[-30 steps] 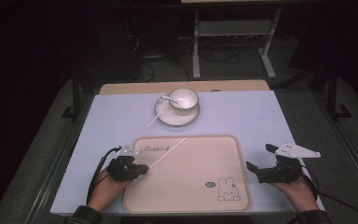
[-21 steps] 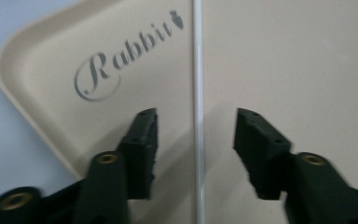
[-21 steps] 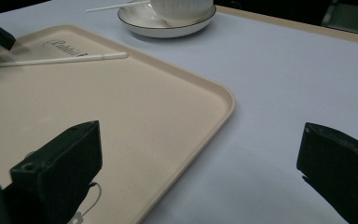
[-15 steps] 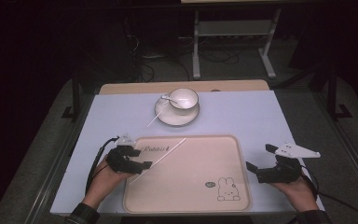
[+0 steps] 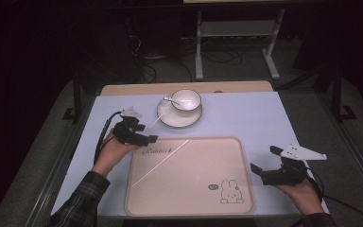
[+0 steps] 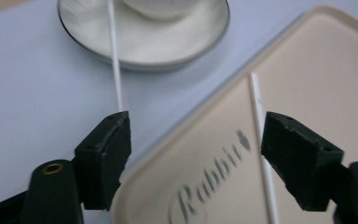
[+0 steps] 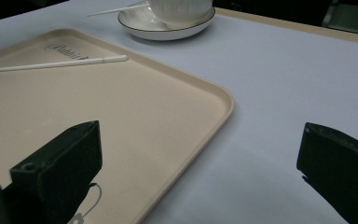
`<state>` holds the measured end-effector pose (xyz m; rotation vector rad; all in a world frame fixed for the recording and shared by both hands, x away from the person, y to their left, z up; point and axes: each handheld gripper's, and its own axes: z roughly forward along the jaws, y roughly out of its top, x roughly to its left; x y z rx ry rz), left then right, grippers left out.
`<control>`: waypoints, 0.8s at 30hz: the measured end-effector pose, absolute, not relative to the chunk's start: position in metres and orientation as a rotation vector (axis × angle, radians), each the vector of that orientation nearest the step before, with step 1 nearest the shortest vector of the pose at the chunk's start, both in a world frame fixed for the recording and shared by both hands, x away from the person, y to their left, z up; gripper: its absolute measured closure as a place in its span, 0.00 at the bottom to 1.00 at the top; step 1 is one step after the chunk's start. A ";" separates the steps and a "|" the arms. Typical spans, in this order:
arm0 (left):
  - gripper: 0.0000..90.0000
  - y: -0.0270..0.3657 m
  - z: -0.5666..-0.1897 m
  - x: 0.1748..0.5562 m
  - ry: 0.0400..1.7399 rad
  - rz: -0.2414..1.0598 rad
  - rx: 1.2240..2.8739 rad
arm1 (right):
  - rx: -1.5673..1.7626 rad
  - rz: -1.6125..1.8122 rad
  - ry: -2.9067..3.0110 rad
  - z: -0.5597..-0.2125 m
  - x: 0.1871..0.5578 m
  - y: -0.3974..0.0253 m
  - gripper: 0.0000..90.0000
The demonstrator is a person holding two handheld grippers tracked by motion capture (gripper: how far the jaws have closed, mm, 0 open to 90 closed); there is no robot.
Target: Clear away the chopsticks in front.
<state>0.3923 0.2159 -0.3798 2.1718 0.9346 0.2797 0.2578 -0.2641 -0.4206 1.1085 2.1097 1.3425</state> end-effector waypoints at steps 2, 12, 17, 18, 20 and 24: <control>0.32 0.213 -0.378 0.404 0.939 0.291 2.166 | 1.108 1.343 2.110 -0.421 0.258 -0.264 0.00; 0.57 0.191 -0.385 0.463 0.961 0.336 2.177 | 1.109 1.352 2.106 -0.420 0.258 -0.265 0.00; 0.64 0.182 -0.396 0.487 0.974 0.353 2.210 | 1.108 1.362 2.104 -0.420 0.259 -0.265 0.00; 0.65 0.180 -0.398 0.491 0.978 0.346 2.209 | 1.108 1.363 2.104 -0.420 0.259 -0.265 0.00; 0.68 0.176 -0.403 0.498 0.995 0.344 2.208 | 1.106 1.365 2.105 -0.420 0.259 -0.265 0.00; 0.72 0.172 -0.412 0.509 1.009 0.349 2.218 | 1.103 1.369 2.105 -0.420 0.259 -0.265 0.00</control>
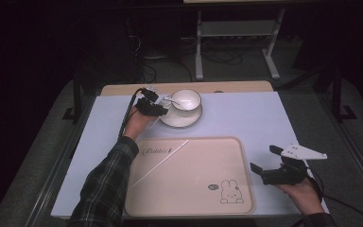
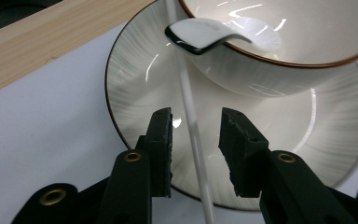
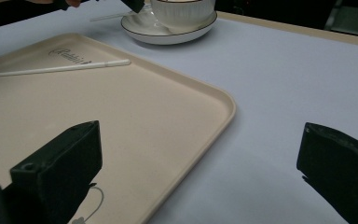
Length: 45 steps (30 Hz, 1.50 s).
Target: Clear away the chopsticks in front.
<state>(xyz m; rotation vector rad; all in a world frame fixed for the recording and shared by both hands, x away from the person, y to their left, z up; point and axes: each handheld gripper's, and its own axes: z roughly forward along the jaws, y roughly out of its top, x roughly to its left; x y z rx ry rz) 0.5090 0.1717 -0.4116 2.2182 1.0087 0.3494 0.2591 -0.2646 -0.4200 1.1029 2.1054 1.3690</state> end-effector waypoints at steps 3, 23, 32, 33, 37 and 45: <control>0.76 0.169 -0.418 0.513 1.018 0.345 2.209 | 1.103 1.370 2.105 -0.420 0.259 -0.265 0.00; 0.92 0.169 -0.432 0.520 1.045 0.346 2.233 | 1.106 1.376 2.102 -0.420 0.259 -0.265 0.00; 0.94 0.175 -0.426 0.518 1.054 0.345 2.226 | 1.107 1.376 2.100 -0.420 0.259 -0.266 0.00; 0.94 0.177 -0.425 0.518 1.059 0.346 2.223 | 1.107 1.376 2.100 -0.420 0.259 -0.266 0.00; 0.94 0.183 -0.417 0.515 1.067 0.344 2.210 | 1.106 1.376 2.098 -0.420 0.259 -0.266 0.00; 0.94 0.207 -0.402 0.506 1.111 0.368 2.201 | 1.101 1.376 2.099 -0.419 0.259 -0.265 0.00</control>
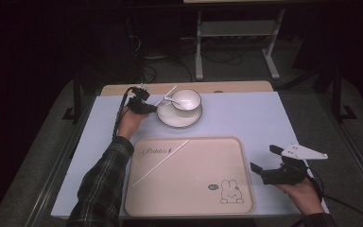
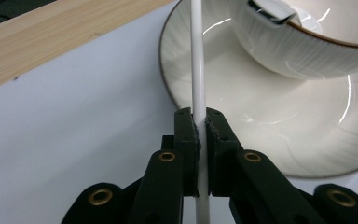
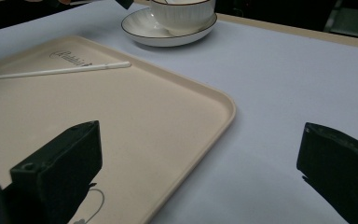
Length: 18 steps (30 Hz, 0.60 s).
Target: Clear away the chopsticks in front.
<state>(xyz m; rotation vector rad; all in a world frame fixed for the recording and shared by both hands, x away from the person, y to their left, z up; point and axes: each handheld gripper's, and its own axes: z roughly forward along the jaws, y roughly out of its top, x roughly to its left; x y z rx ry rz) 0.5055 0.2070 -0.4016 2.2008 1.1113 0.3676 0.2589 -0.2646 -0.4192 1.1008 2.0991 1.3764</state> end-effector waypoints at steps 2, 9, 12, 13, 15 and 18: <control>0.94 0.215 -0.399 0.501 1.123 0.368 2.191 | 1.103 1.377 2.098 -0.419 0.259 -0.265 0.00; 0.94 0.243 -0.393 0.478 1.169 0.341 2.178 | 1.101 1.373 2.100 -0.419 0.259 -0.264 0.00; 0.94 0.253 -0.391 0.466 1.176 0.333 2.163 | 1.101 1.368 2.101 -0.419 0.259 -0.264 0.00; 0.94 0.256 -0.390 0.461 1.183 0.329 2.161 | 1.102 1.369 2.101 -0.419 0.259 -0.264 0.00; 0.94 0.262 -0.388 0.450 1.179 0.312 2.154 | 1.101 1.368 2.101 -0.419 0.259 -0.264 0.00; 0.94 0.268 -0.385 0.433 1.175 0.286 2.146 | 1.098 1.362 2.105 -0.420 0.260 -0.263 0.00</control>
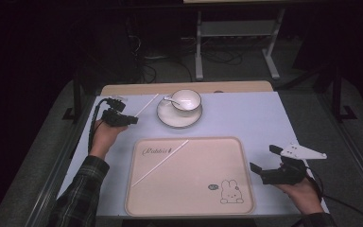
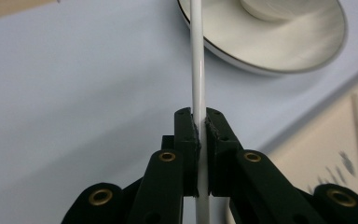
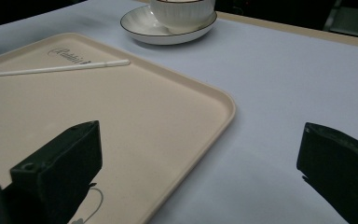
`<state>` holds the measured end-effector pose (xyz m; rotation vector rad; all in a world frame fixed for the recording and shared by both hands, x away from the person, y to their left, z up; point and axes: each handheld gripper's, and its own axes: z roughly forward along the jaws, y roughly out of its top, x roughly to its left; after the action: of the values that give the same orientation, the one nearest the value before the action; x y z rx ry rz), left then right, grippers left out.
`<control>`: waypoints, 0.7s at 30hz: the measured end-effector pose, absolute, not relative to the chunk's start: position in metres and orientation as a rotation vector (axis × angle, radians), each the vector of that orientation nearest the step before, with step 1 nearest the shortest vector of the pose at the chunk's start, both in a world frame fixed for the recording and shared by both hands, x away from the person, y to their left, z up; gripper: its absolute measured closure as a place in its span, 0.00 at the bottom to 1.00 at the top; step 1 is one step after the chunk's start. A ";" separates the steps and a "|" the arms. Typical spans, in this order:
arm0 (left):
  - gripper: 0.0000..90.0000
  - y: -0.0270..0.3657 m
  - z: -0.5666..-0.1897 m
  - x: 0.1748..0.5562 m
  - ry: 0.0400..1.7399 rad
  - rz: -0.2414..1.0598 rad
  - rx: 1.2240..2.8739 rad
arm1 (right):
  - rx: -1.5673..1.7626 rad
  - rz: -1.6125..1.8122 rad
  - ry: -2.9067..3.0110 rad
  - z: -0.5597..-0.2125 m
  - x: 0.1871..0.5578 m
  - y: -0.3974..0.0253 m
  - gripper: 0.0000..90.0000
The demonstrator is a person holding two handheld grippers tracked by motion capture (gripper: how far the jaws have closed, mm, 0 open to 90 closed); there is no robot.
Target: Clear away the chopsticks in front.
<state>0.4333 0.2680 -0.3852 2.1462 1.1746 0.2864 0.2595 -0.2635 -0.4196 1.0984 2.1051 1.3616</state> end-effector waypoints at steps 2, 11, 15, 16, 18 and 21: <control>0.94 0.270 -0.384 0.421 1.162 0.279 2.161 | 1.101 1.361 2.105 -0.420 0.260 -0.263 0.00; 0.94 0.271 -0.384 0.369 1.128 0.249 2.136 | 1.100 1.354 2.110 -0.420 0.259 -0.262 0.00; 0.94 0.264 -0.383 0.348 1.093 0.225 2.137 | 1.094 1.351 2.112 -0.420 0.259 -0.262 0.00; 0.94 0.262 -0.382 0.342 1.081 0.213 2.132 | 1.093 1.351 2.112 -0.420 0.259 -0.262 0.00; 0.94 0.258 -0.381 0.335 1.063 0.214 2.137 | 1.091 1.347 2.114 -0.420 0.259 -0.262 0.00; 0.94 0.249 -0.382 0.324 1.031 0.199 2.146 | 1.090 1.342 2.117 -0.420 0.258 -0.261 0.00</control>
<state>0.3237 0.2486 -0.3824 2.1457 1.0315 0.1993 0.2584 -0.2614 -0.4199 1.0902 2.1166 1.3421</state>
